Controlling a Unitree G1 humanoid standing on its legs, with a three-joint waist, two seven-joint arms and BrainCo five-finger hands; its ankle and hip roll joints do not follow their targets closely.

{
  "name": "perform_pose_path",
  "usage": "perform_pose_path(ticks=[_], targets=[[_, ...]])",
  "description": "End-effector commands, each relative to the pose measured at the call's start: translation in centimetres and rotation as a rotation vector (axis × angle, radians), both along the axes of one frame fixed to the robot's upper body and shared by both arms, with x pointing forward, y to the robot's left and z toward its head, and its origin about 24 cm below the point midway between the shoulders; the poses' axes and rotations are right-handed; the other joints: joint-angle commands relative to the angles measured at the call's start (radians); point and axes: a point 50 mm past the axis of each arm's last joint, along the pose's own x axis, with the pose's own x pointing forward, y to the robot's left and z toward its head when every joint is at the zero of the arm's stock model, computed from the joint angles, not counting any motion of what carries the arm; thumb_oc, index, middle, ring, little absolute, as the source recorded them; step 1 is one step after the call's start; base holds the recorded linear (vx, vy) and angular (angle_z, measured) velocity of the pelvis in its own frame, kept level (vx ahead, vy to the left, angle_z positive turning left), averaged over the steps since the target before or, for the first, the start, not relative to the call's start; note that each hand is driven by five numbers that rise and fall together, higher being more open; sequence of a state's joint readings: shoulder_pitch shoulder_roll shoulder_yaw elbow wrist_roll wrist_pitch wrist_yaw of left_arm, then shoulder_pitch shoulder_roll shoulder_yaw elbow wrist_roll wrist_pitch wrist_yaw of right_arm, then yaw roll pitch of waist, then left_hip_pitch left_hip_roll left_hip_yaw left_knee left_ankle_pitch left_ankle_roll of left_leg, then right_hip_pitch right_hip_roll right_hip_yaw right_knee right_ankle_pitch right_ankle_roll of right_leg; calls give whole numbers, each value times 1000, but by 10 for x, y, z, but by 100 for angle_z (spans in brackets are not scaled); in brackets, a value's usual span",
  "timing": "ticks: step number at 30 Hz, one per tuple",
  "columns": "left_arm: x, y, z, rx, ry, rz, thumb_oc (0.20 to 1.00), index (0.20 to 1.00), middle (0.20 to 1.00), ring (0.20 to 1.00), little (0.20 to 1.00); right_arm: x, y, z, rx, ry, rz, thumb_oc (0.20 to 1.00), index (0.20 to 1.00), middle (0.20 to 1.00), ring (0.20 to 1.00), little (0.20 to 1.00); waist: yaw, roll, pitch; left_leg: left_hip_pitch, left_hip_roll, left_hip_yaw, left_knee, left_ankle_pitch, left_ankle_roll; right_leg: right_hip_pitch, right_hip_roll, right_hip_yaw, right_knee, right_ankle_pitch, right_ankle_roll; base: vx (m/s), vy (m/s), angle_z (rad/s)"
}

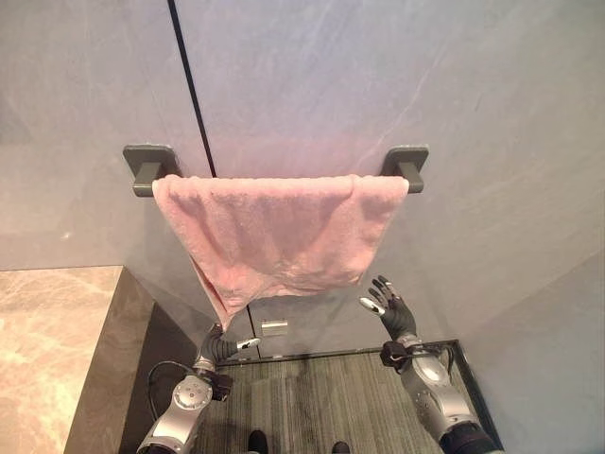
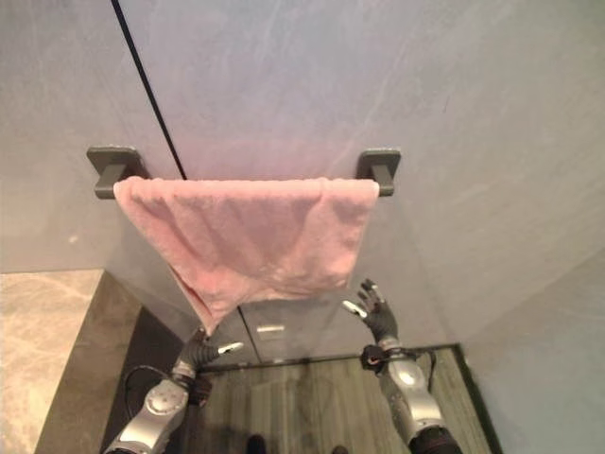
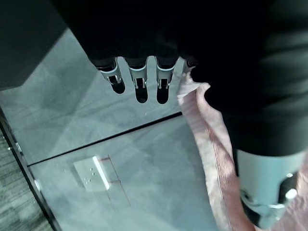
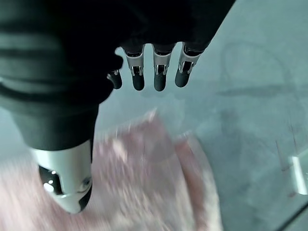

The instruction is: Put brush and paste in cup on sink, flatten towel.

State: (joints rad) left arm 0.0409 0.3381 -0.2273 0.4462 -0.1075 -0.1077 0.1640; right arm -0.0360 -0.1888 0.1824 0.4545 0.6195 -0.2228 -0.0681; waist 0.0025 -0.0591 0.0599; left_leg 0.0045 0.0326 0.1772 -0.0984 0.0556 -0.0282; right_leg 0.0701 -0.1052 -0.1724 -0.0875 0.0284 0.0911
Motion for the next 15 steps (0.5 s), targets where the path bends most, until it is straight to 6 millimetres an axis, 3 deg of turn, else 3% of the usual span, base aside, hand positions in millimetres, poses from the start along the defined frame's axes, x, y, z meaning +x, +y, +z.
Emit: perform_pose_path(ticks=[1, 2, 3, 4, 6, 7, 8, 9, 10, 11, 12, 13, 14, 15], targets=[[15, 10, 21, 28, -144, 91, 1000, 1000, 1000, 1000, 1000, 5, -24, 13, -31, -56, -192, 1000, 1000, 1000, 1000, 1000, 14, 30, -42, 19, 92, 72, 11, 32, -78, -19, -85, -29, 33, 93, 92, 0, 0, 0], [18, 19, 33, 58, -214, 138, 1000, 1000, 1000, 1000, 1000, 2, -39, 19, -174, -59, -259, 1000, 1000, 1000, 1000, 1000, 13, 31, -38, 27, 93, 72, 11, 27, -78, -13, -86, -29, 36, 89, 94, 0, 0, 0], [17, 19, 33, 59, -214, 138, 1000, 1000, 1000, 1000, 1000, 2, -39, 19, -175, -58, -259, 1000, 1000, 1000, 1000, 1000, 13, 30, -41, 23, 93, 72, 11, 30, -78, -17, -85, -28, 35, 92, 93, 0, 0, 0], [20, 30, 53, 213, -343, 190, 1000, 1000, 1000, 1000, 1000, -2, -58, 40, -394, -139, -346, 1000, 1000, 1000, 1000, 1000, 9, 31, -41, 28, 94, 72, 11, 27, -78, -15, -87, -27, 41, 89, 95, 0, 0, 0], [23, 41, 77, 354, -474, 229, 1000, 1000, 1000, 1000, 1000, -3, -74, 67, -600, -235, -451, 1000, 1000, 1000, 1000, 1000, 6, 31, -41, 36, 95, 74, 11, 22, -78, -11, -87, -24, 48, 82, 95, 7, 4, -2], [23, 41, 77, 354, -474, 229, 1000, 1000, 1000, 1000, 1000, -3, -74, 67, -600, -235, -451, 1000, 1000, 1000, 1000, 1000, 6, 31, -42, 35, 95, 74, 11, 23, -78, -12, -87, -24, 48, 83, 95, 14, 11, -4], [22, 49, 99, 474, -600, 252, 1000, 1000, 1000, 1000, 1000, -5, -81, 92, -829, -351, -459, 1000, 1000, 1000, 1000, 1000, 2, 29, -44, 42, 96, 75, 11, 18, -79, -8, -88, -22, 52, 75, 96, 0, 0, 0], [22, 49, 99, 475, -600, 253, 1000, 1000, 1000, 1000, 1000, -5, -81, 91, -829, -350, -459, 1000, 1000, 1000, 1000, 1000, 2, 29, -45, 41, 96, 75, 11, 18, -79, -9, -88, -22, 52, 76, 95, 26, 10, -4], [21, 53, 123, 626, -725, 238, 1000, 1000, 1000, 1000, 1000, -5, -82, 117, -1091, -478, -447, 1000, 1000, 1000, 1000, 1000, 3, 26, -47, 44, 97, 76, 11, 16, -80, -8, -87, -22, 53, 71, 97, 27, 3, -6], [21, 54, 132, 695, -772, 220, 1000, 1000, 1000, 1000, 1000, -5, -83, 123, -1215, -512, -423, 1000, 1000, 1000, 1000, 1000, 4, 24, -47, 49, 97, 75, 11, 9, -82, -3, -88, -23, 54, 64, 99, 10, 2, -8], [21, 54, 132, 696, -772, 221, 1000, 1000, 1000, 1000, 1000, -5, -82, 123, -1218, -513, -424, 1000, 1000, 1000, 1000, 1000, 4, 24, -47, 46, 97, 76, 11, 14, -81, -6, -88, -22, 54, 68, 98, 8, -3, -18], [18, 61, 145, 900, -837, 185, 1000, 1000, 1000, 1000, 1000, -5, -83, 134, -1467, -573, -379, 1000, 1000, 1000, 1000, 1000, 6, 23, -49, 46, 99, 75, 11, 12, -82, -6, -88, -21, 53, 67, 99, 36, -4, -16], [13, 69, 181, 1215, -939, 119, 1000, 1000, 1000, 1000, 1000, -4, -73, 171, -1750, -774, -255, 1000, 1000, 1000, 1000, 1000, 18, 17, -54, 52, 99, 74, 11, -1, -86, 0, -87, -22, 49, 58, 105, 30, -4, -14], [12, 69, 181, 1219, -937, 121, 1000, 1000, 1000, 1000, 1000, -4, -71, 172, -1751, -777, -250, 1000, 1000, 1000, 1000, 1000, 15, 17, -53, 49, 99, 75, 11, 6, -85, -3, -87, -21, 49, 63, 103, 27, -3, -6]])
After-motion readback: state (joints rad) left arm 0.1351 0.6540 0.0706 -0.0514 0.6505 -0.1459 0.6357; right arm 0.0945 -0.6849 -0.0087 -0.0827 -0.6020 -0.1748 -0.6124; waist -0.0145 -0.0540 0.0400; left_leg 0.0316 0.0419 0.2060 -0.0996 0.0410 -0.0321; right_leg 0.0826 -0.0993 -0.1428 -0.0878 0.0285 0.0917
